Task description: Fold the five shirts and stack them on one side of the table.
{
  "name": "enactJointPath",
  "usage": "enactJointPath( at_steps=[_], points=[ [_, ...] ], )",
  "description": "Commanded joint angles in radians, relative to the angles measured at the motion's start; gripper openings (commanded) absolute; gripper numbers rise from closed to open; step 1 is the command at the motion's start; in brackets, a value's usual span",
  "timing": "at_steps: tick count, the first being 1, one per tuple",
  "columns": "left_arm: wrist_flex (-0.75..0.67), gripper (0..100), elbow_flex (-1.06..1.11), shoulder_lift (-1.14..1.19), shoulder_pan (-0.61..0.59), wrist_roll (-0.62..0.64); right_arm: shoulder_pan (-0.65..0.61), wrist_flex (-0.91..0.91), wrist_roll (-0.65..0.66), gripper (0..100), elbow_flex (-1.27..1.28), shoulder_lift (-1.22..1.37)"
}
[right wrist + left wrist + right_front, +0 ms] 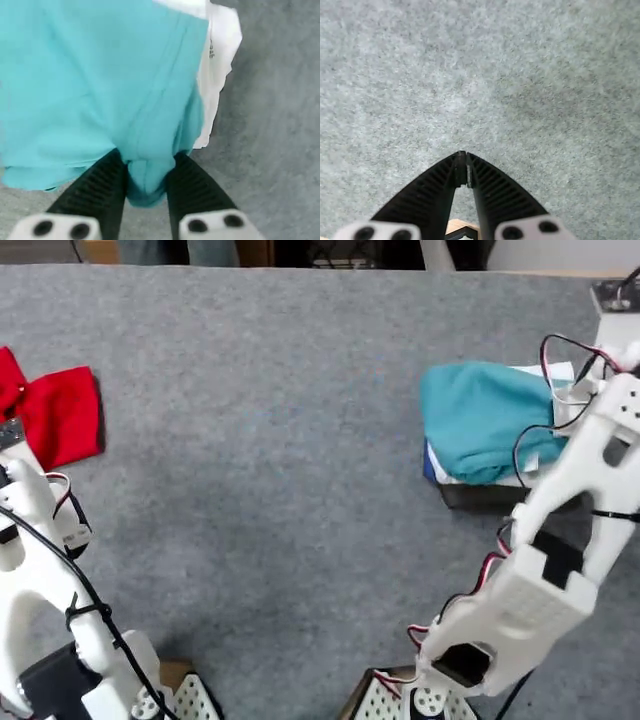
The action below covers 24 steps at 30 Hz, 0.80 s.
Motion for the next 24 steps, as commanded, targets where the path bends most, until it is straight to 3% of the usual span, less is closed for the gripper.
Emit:
enactJointPath(
  at_steps=[1,4,6,9,12,14,18,24],
  points=[
    [0.009,3,-0.076,-0.034,-0.005,-0.057,0.032,-0.011,0.009,30.8,-0.044,0.004],
    [0.012,3,-0.147,-0.034,-0.041,-0.094,0.034,0.018,0.038,46.2,-0.045,-0.028],
    [0.023,3,-0.220,-0.026,-0.077,-0.107,0.029,0.006,0.012,44.9,-0.045,-0.065],
    [0.020,9,-0.308,-0.021,-0.159,-0.127,0.000,0.008,-0.037,35.2,-0.044,-0.130],
    [-0.020,21,-0.352,0.003,-0.246,-0.132,-0.032,0.015,-0.106,14.6,-0.042,-0.193],
    [-0.153,22,-0.355,0.041,-0.315,-0.181,-0.052,0.015,-0.137,0.5,-0.038,-0.220],
    [-0.431,25,-0.355,0.199,-0.409,-0.206,-0.063,0.015,-0.198,12.0,-0.038,-0.228],
    [-0.767,26,-0.435,0.617,-0.361,-0.206,-0.087,0.009,-0.244,12.7,-0.036,-0.223]
  ],
)
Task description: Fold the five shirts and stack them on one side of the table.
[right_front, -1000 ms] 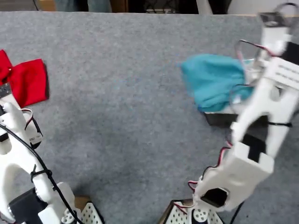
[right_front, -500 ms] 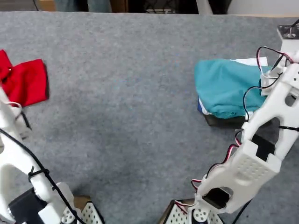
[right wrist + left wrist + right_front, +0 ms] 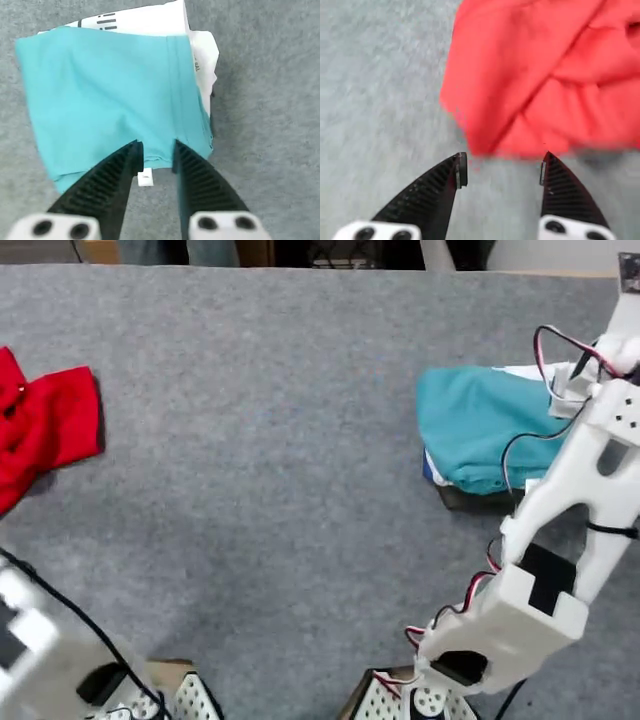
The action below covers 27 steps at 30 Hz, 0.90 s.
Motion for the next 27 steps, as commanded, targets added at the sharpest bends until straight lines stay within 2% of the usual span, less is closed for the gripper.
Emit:
enactJointPath(
  at_steps=[1,4,7,10,15,18,21,27],
  points=[
    [-0.169,26,-0.111,0.238,0.031,-0.005,-0.034,-0.002,-0.018,12.7,-0.036,-0.047],
    [-0.172,19,-0.209,0.379,0.050,-0.002,-0.049,0.005,-0.018,12.7,-0.035,-0.047],
    [-0.172,3,-0.259,0.404,0.050,-0.008,-0.046,0.006,-0.020,12.7,-0.035,-0.054],
    [-0.146,4,-0.257,0.379,0.056,-0.008,-0.046,0.032,-0.020,12.7,-0.036,-0.056],
    [0.083,3,-0.265,0.216,0.125,-0.017,-0.052,0.044,-0.086,12.7,-0.036,-0.056],
    [0.199,3,-0.255,0.063,0.245,-0.091,-0.054,0.044,-0.103,12.7,-0.036,-0.056],
    [0.338,3,-0.213,-0.107,0.414,-0.101,-0.058,0.044,-0.098,12.7,-0.036,-0.056],
    [0.497,3,-0.004,-0.443,0.839,-0.100,-0.071,0.046,-0.097,12.7,-0.036,-0.056]
  ],
)
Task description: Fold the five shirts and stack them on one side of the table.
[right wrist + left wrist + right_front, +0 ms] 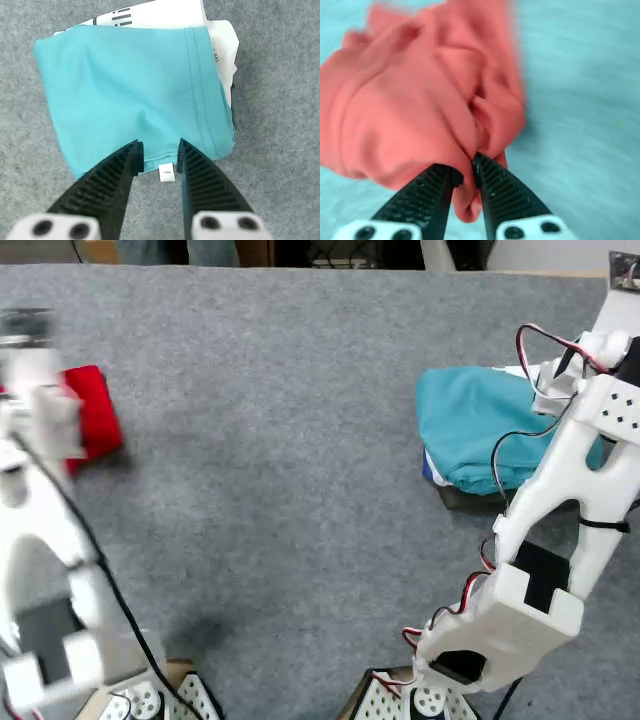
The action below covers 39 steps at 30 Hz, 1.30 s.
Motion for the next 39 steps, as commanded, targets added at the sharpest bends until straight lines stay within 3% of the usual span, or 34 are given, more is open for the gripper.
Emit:
enactJointPath(
  at_steps=[1,9,11,13,16,19,21,25,29,34,39],
  points=[
    [0.058,3,0.117,-0.238,0.280,-0.006,-0.029,0.008,-0.006,12.7,-0.036,-0.056],
    [0.080,3,0.389,-0.562,0.809,0.117,-0.081,0.008,-0.006,12.7,-0.036,-0.056],
    [0.107,9,0.426,-0.591,0.888,0.158,-0.120,0.008,-0.006,12.9,-0.036,-0.056],
    [0.163,21,0.443,-0.600,0.883,0.239,-0.170,0.008,-0.006,13.0,-0.036,-0.056],
    [0.209,30,0.427,-0.611,0.737,0.394,-0.278,0.008,-0.006,13.1,-0.035,-0.056],
    [0.215,30,0.378,-0.611,0.486,0.431,-0.434,0.008,-0.014,13.2,-0.035,-0.048],
    [0.215,30,0.360,-0.611,0.274,0.431,-0.555,0.008,-0.025,13.2,-0.033,-0.047],
    [0.203,30,0.377,-0.597,-0.266,0.419,-0.832,0.008,-0.071,16.7,0.045,-0.035],
    [0.031,31,0.504,-0.595,-0.656,0.281,-1.108,0.002,-0.083,28.7,0.202,0.007],
    [-0.155,30,0.679,-0.595,-0.803,0.190,-1.290,-0.084,-0.084,32.8,0.318,0.186],
    [-0.157,30,0.728,-0.595,-0.851,0.184,-1.367,-0.120,-0.084,23.4,0.252,0.375]
  ],
)
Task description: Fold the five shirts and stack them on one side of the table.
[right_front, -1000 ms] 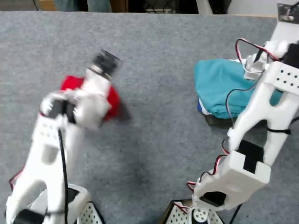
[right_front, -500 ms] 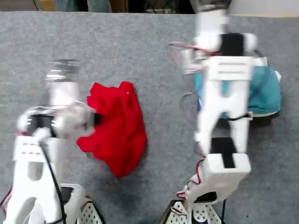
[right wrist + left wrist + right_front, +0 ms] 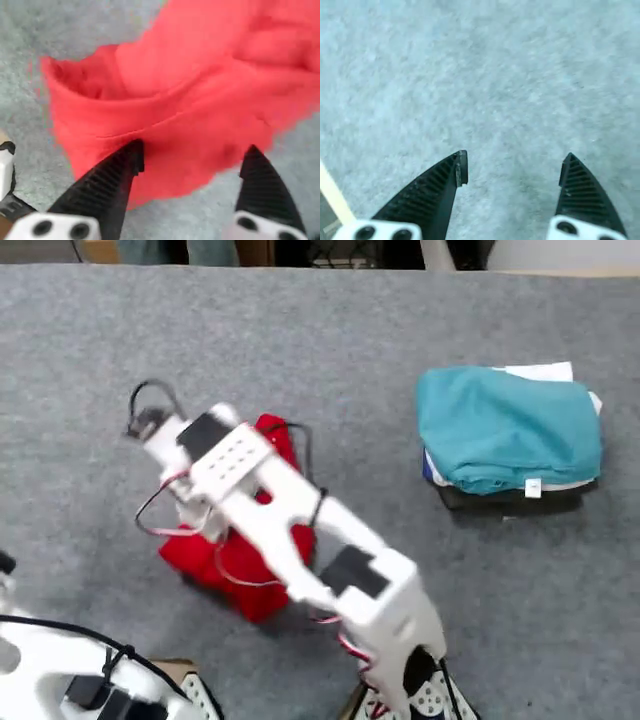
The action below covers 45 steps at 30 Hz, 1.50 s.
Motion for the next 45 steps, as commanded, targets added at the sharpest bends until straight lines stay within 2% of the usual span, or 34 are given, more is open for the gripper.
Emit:
enactJointPath(
  at_steps=[1,4,6,9,16,21,23,26,28,32,35,38,45],
  points=[
    [-0.025,30,0.018,-0.005,-0.038,-0.012,-0.041,-0.017,-0.009,19.1,-0.068,0.099],
    [-0.023,30,0.024,-0.005,-0.039,-0.012,-0.020,0.002,-0.003,1.0,-0.163,0.186],
    [-0.023,30,0.021,-0.005,-0.039,-0.012,-0.005,0.044,-0.002,3.8,-0.252,0.206],
    [-0.023,30,0.021,-0.005,-0.039,-0.008,0.005,0.100,0.000,1.4,-0.438,0.208],
    [-0.017,30,0.047,-0.006,-0.015,0.040,-0.031,0.103,-0.009,1.3,-0.963,0.211],
    [-0.018,30,0.047,-0.006,-0.007,0.043,-0.109,-0.026,-0.081,1.3,-1.311,0.203],
    [-0.018,30,0.047,-0.006,-0.005,0.043,-0.104,-0.101,-0.132,1.3,-1.276,0.153],
    [-0.018,30,0.047,-0.006,-0.007,0.043,-0.021,-0.117,-0.210,1.4,-1.230,0.108],
    [-0.018,30,0.047,-0.006,-0.007,0.043,0.075,-0.084,-0.253,1.4,-1.193,0.110],
    [-0.017,30,0.041,-0.006,-0.007,0.038,0.270,0.098,-0.324,1.5,-1.058,0.136],
    [-0.025,30,0.039,-0.014,0.010,0.038,0.416,0.112,-0.327,1.5,-0.843,0.176],
    [-0.017,30,0.039,-0.014,0.082,0.037,0.508,0.112,-0.311,1.5,-0.581,0.186],
    [-0.015,30,0.047,-0.005,0.335,0.044,0.594,0.112,-0.196,1.5,-0.048,0.110]
  ],
)
